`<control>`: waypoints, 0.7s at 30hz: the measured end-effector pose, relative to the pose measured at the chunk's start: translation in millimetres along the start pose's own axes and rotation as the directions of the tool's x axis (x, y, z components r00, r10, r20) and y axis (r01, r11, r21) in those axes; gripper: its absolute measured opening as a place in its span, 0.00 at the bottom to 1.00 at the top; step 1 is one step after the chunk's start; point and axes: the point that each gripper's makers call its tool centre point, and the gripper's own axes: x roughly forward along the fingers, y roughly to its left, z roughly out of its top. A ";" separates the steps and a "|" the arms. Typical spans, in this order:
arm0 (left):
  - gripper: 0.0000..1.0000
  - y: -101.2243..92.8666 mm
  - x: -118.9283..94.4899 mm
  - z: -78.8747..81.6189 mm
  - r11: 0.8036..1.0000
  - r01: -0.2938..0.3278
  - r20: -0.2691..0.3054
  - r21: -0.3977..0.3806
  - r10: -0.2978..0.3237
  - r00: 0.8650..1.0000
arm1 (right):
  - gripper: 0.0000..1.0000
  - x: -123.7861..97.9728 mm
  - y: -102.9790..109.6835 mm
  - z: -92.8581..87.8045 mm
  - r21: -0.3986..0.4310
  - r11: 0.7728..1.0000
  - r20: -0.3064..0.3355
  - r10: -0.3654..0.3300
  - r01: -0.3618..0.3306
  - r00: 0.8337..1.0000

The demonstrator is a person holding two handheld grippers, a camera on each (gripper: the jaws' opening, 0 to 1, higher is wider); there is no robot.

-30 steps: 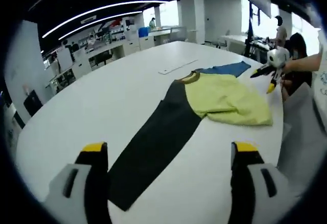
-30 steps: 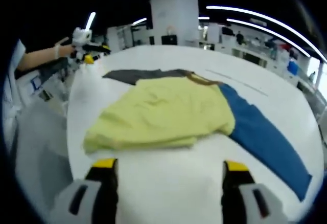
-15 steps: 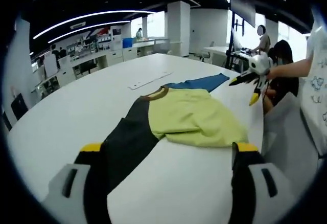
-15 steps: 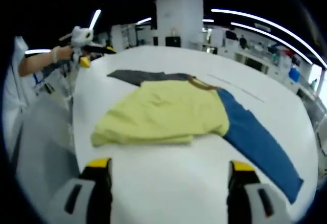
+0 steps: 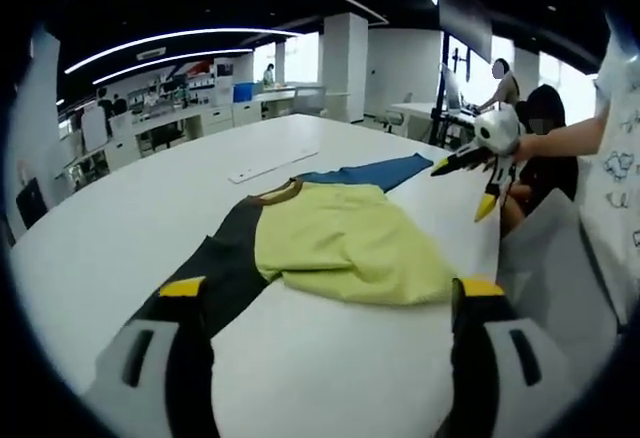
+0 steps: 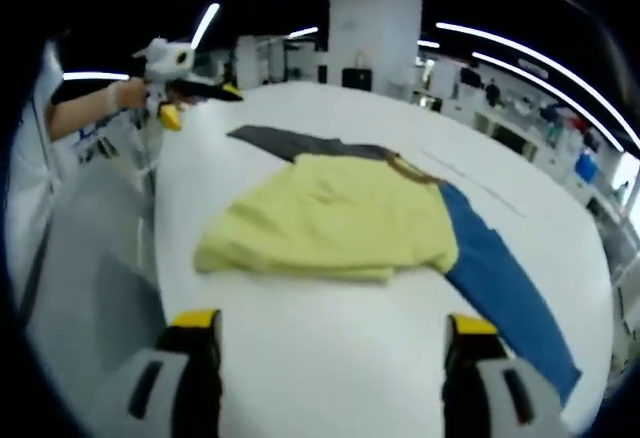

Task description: Fold the garment on the visible template until the final outline fits inside the template.

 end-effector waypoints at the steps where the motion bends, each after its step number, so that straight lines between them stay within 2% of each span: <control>1: 0.97 -1.4 0.0 -0.3 1.000 0.001 0.000 0.000 -0.001 1.000 | 0.92 2.2 3.5 1.0 -0.015 1.000 -0.006 0.010 -0.010 1.000; 5: 0.96 -9.8 0.3 0.7 1.000 0.002 0.008 -0.003 -0.002 1.000 | 0.90 13.7 26.8 15.6 -0.104 0.993 -0.006 0.059 -0.059 0.998; 9: 0.95 -19.3 0.1 0.2 1.000 0.002 0.014 -0.009 -0.002 1.000 | 0.89 25.6 54.0 26.6 -0.216 0.966 -0.035 0.135 -0.139 0.990; 13: 0.94 -24.8 1.4 -3.5 1.000 0.004 0.015 -0.017 -0.003 1.000 | 0.87 35.2 78.6 33.4 -0.356 0.914 -0.075 0.179 -0.194 0.981; 17: 0.93 -35.4 2.2 -7.0 0.999 0.007 0.011 -0.032 -0.007 1.000 | 0.80 41.9 99.3 37.7 -0.441 0.865 -0.105 0.216 -0.241 0.971; 18: 0.93 -37.5 2.2 -6.6 0.999 0.007 0.013 -0.035 -0.007 1.000 | 0.79 44.3 106.5 38.3 -0.472 0.844 -0.115 0.228 -0.255 0.967; 21: 0.93 -37.2 2.2 -7.8 0.999 0.006 0.017 -0.048 -0.005 1.000 | 0.73 51.6 118.9 41.9 -0.518 0.813 -0.119 0.241 -0.267 0.963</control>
